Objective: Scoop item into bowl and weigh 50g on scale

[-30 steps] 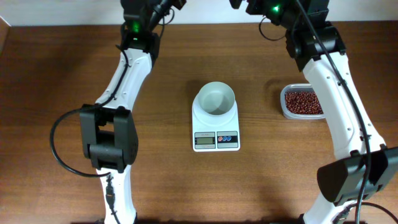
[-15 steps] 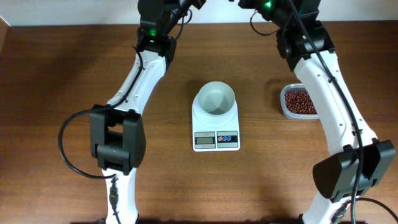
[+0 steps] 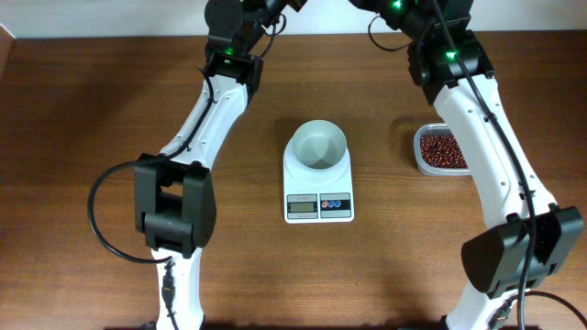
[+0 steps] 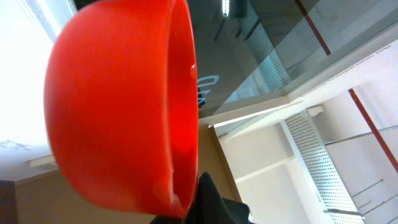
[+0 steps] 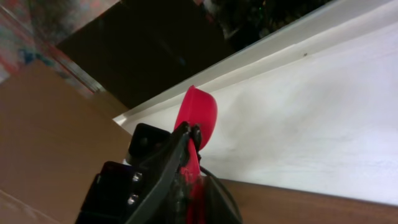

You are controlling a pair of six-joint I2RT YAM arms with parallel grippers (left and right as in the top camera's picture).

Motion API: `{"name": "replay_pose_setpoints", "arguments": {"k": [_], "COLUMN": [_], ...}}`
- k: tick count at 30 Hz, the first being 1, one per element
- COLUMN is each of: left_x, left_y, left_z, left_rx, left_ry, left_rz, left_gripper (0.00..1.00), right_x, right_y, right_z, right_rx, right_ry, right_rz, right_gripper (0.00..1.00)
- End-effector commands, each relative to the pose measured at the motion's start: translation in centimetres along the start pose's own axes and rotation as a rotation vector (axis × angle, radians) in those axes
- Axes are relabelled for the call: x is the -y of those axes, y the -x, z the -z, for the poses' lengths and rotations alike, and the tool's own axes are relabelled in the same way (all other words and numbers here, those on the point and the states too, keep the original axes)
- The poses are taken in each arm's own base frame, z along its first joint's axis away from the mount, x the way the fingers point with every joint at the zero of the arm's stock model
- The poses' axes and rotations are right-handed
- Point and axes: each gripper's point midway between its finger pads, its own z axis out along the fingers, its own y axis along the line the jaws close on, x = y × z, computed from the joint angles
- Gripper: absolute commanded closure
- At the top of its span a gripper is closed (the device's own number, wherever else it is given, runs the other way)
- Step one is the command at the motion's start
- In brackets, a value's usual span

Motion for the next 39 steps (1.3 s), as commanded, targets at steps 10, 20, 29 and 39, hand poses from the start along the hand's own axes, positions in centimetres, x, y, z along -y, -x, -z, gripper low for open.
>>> {"name": "replay_pose_setpoints", "arguments": {"k": [10,20,29,39], "left_x": [-3.7,-10.0,-16.0,-18.6], "left_y": [0.6,7.5,18.3,19.6], "left_z": [0.6,6.6,19.5,26.7], "left_rx": [-0.014,-0.022,0.264,0.291], "left_ry": [0.137,0.451,0.968,1.323], "left_rz": [0.053,-0.374,-0.421,-0.513], "left_gripper": [0.01,0.01,0.01,0.01], "right_x": [1.5,10.9,13.7,15.6], "right_y": [0.5,1.9,-0.5,-4.6], "right_z": [0.5,8.0,21.9,29.0], "right_rx": [-0.012,-0.159,-0.434,-0.653], "right_ry": [-0.02,-0.325,-0.737,-1.072], "right_rz": [-0.003,-0.163,-0.253,-0.243], "right_gripper": [0.96,0.96,0.96,0.96]}}
